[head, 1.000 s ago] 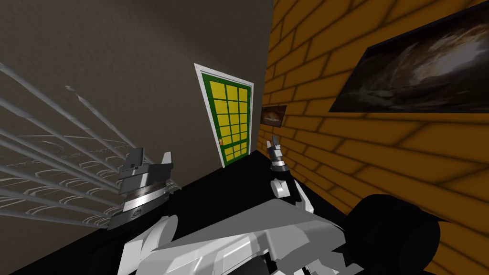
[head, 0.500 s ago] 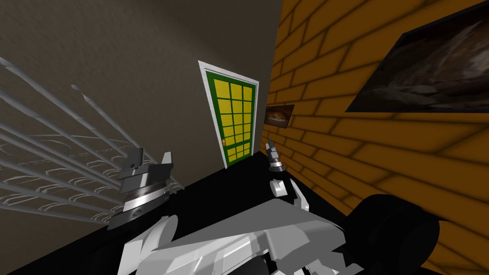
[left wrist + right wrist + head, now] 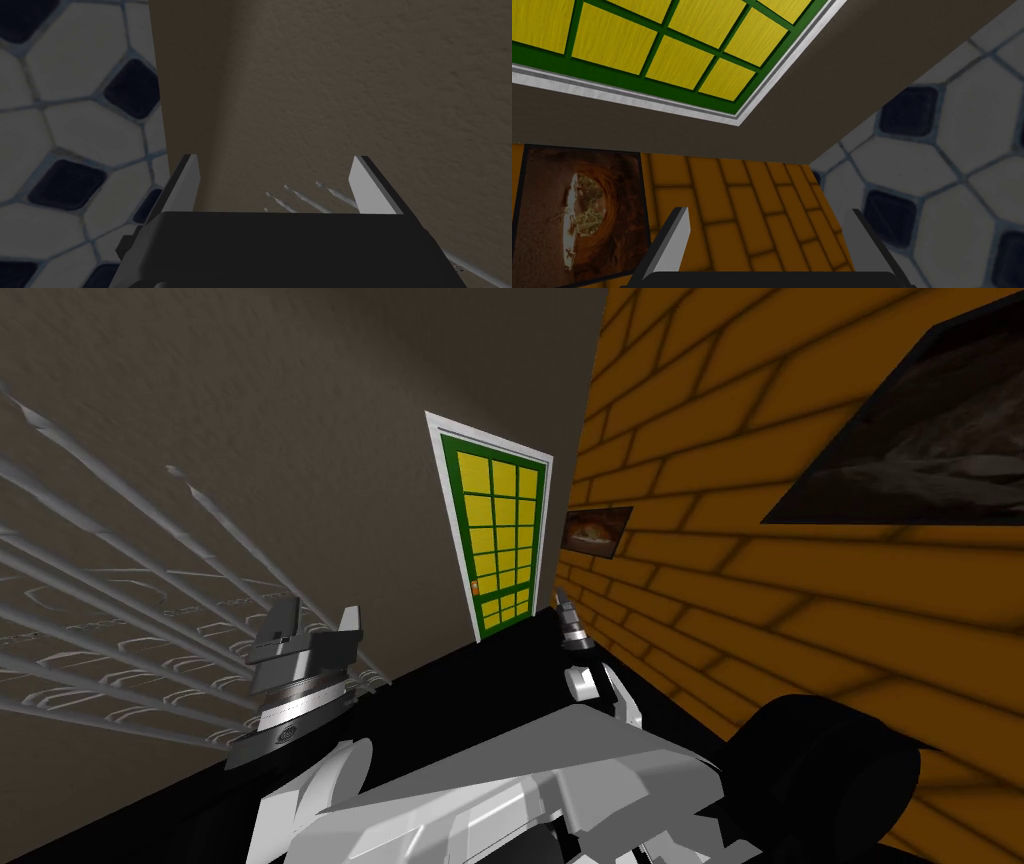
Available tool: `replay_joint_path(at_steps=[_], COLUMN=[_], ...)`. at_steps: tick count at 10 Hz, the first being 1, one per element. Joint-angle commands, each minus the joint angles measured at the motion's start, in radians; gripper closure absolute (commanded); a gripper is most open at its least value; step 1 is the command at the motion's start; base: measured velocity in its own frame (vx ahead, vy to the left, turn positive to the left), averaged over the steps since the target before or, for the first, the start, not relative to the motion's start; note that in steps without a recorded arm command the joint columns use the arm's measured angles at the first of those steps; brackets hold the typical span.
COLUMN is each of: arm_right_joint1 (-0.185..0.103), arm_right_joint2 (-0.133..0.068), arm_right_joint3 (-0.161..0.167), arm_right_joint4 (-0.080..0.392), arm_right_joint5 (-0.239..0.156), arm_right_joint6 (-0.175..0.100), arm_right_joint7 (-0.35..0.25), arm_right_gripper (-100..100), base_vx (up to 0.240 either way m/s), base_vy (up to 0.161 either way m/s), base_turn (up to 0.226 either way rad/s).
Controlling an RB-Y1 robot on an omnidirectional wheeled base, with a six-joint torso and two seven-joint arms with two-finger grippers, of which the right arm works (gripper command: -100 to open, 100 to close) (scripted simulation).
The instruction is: Pull the door open
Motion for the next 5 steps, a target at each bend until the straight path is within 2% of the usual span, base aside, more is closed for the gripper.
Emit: replay_joint_path(at_steps=[1,5], arm_right_joint1=[-0.007,-0.023], arm_right_joint2=[-0.003,-0.012], arm_right_joint3=[-0.002,-0.010], arm_right_joint4=[0.033,0.121], arm_right_joint5=[0.004,0.013], arm_right_joint6=[-0.009,-0.035], arm_right_joint7=[0.033,0.114], arm_right_gripper=[-100,-100], base_vx=[0.101,0.100], base_vy=[0.049,0.050], base_turn=[0.060,0.068])
